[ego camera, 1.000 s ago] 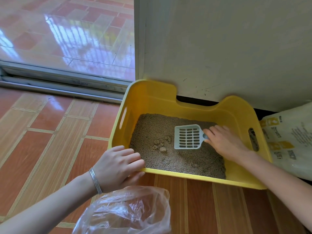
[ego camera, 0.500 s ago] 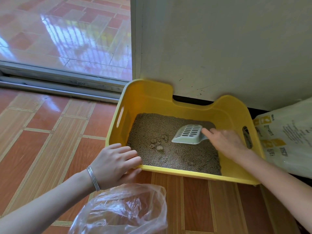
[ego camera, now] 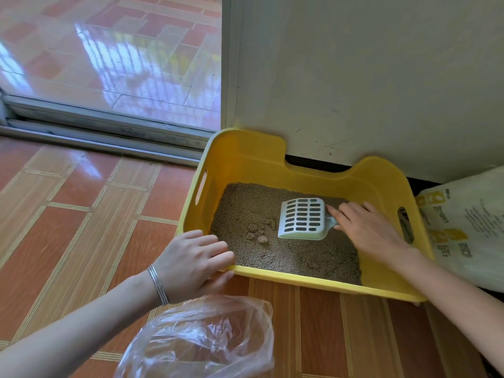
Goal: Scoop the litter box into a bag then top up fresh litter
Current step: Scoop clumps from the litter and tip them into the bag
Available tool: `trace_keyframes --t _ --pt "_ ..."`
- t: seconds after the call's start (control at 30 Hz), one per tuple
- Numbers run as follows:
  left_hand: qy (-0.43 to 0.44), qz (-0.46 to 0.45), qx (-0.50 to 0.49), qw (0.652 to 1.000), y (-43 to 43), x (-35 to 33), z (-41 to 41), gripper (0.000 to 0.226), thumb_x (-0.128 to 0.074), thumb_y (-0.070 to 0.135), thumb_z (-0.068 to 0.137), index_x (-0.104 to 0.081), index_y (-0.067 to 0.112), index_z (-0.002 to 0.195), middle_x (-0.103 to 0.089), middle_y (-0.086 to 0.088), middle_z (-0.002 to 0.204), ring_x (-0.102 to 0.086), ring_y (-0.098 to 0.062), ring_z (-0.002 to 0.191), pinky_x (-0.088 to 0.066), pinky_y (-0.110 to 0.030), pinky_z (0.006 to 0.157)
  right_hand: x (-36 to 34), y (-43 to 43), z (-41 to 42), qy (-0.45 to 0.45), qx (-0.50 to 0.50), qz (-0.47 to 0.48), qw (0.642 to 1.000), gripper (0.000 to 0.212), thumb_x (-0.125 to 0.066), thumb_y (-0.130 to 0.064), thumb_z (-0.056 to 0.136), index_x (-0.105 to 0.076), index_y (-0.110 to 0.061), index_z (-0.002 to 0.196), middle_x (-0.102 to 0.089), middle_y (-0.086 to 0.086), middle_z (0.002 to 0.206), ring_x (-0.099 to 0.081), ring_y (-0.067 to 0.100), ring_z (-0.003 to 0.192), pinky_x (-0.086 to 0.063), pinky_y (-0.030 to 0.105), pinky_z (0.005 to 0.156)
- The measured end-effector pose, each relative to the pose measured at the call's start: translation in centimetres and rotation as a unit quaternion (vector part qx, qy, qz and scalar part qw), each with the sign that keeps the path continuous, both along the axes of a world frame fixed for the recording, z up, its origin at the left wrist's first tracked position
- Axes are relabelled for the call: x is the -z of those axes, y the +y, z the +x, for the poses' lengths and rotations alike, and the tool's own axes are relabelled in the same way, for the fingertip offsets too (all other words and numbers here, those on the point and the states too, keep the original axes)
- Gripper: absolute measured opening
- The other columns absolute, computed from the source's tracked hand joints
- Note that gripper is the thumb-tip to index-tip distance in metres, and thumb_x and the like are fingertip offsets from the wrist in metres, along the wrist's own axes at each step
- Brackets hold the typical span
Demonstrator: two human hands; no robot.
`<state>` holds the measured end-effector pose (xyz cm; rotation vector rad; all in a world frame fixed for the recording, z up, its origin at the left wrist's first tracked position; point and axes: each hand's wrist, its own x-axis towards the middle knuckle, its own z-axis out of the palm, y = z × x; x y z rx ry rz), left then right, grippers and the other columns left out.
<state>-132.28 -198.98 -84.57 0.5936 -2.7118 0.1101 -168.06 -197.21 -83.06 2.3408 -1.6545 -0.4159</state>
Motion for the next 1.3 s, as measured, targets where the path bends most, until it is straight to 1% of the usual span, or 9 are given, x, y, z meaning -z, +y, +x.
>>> trace_keyframes --t 0.23,0.37,0.5,0.77,0.97,1.07,1.13,1.2,1.3 --pt "0.004 -0.008 0.0 1.0 -0.1 0.2 0.0 0.033 -0.039 0.039 0.094 -0.056 0.02 0.074 -0.052 0.005 0.067 -0.047 -0.017 0.058 -0.034 -0.029 0.052 0.9 -0.4 0.4 -0.023 0.051 0.043 0.998 0.036 -0.033 -0.031 0.096 -0.054 -0.009 0.116 -0.058 0.005 0.114 -0.056 0.018 0.099 -0.044 0.03 0.08" --pt "0.009 -0.012 0.001 1.0 -0.1 0.3 0.0 0.032 -0.04 0.039 0.093 -0.057 0.019 0.073 -0.052 0.005 0.067 -0.047 -0.017 0.058 -0.032 -0.029 0.053 0.8 -1.1 0.4 -0.033 0.064 0.074 0.995 0.033 -0.023 -0.037 0.1 -0.043 -0.016 0.116 -0.049 0.0 0.111 -0.039 0.008 0.082 -0.034 0.018 0.059" --pt "0.01 -0.011 0.005 1.0 0.0 0.4 0.0 0.033 -0.04 0.039 0.093 -0.057 0.019 0.074 -0.054 0.005 0.068 -0.048 -0.017 0.058 -0.031 -0.028 0.053 1.3 -1.4 0.1 0.008 0.063 0.1 0.993 0.031 -0.021 -0.038 0.1 -0.039 -0.016 0.113 -0.047 0.0 0.105 -0.041 0.01 0.073 -0.027 0.018 0.046" --pt "0.013 -0.006 0.008 1.0 -0.2 0.4 0.0 0.035 -0.039 0.039 0.094 -0.059 0.018 0.074 -0.053 0.004 0.067 -0.048 -0.018 0.058 -0.033 -0.03 0.052 1.0 -1.0 -1.4 0.01 0.077 0.109 0.991 0.032 -0.025 -0.038 0.099 -0.041 -0.017 0.117 -0.052 0.002 0.111 -0.05 0.015 0.094 -0.031 0.023 0.064" --pt "0.017 -0.002 0.009 1.0 -0.3 0.5 -0.1 0.035 -0.039 0.038 0.094 -0.059 0.018 0.073 -0.053 0.004 0.067 -0.047 -0.018 0.058 -0.033 -0.029 0.051 0.8 -1.9 -0.9 -0.069 0.128 0.203 0.968 0.029 -0.023 -0.038 0.099 -0.046 -0.021 0.098 -0.053 -0.004 0.07 -0.055 0.012 0.06 -0.05 0.025 0.051" --pt "0.018 -0.002 0.008 1.0 -0.2 0.6 0.0 0.036 -0.039 0.038 0.094 -0.06 0.018 0.073 -0.053 0.004 0.067 -0.048 -0.018 0.058 -0.033 -0.029 0.051 1.0 -2.7 -0.4 -0.107 0.169 0.279 0.939 0.03 -0.025 -0.035 0.1 -0.047 -0.022 0.083 -0.052 -0.004 0.068 -0.047 0.01 0.056 -0.043 0.019 0.052" --pt "0.02 -0.004 0.007 1.0 -0.2 0.5 0.0 0.037 -0.038 0.038 0.094 -0.06 0.018 0.073 -0.053 0.004 0.067 -0.048 -0.018 0.058 -0.032 -0.029 0.052 1.2 -2.9 -0.3 -0.15 0.192 0.304 0.921 0.029 -0.028 -0.037 0.099 -0.051 -0.019 0.096 -0.057 -0.001 0.078 -0.053 0.011 0.066 -0.048 0.022 0.061" --pt "0.018 -0.008 0.007 1.0 -0.2 0.5 -0.1 0.037 -0.038 0.038 0.094 -0.06 0.018 0.073 -0.054 0.004 0.067 -0.048 -0.017 0.058 -0.031 -0.029 0.053 1.2 -2.9 -0.2 -0.158 0.202 0.322 0.911 0.047 -0.035 -0.044 0.096 -0.04 -0.013 0.131 -0.06 0.007 0.108 -0.06 0.017 0.095 -0.052 0.031 0.082" --pt "0.016 -0.008 0.007 1.0 -0.2 0.6 0.0 0.036 -0.039 0.038 0.094 -0.06 0.019 0.073 -0.055 0.005 0.068 -0.048 -0.017 0.058 -0.03 -0.028 0.053 1.2 -2.7 -0.1 -0.162 0.195 0.34 0.906 0.054 -0.053 -0.051 0.086 -0.041 -0.017 0.127 -0.062 0.003 0.105 -0.062 0.018 0.091 -0.053 0.036 0.08"
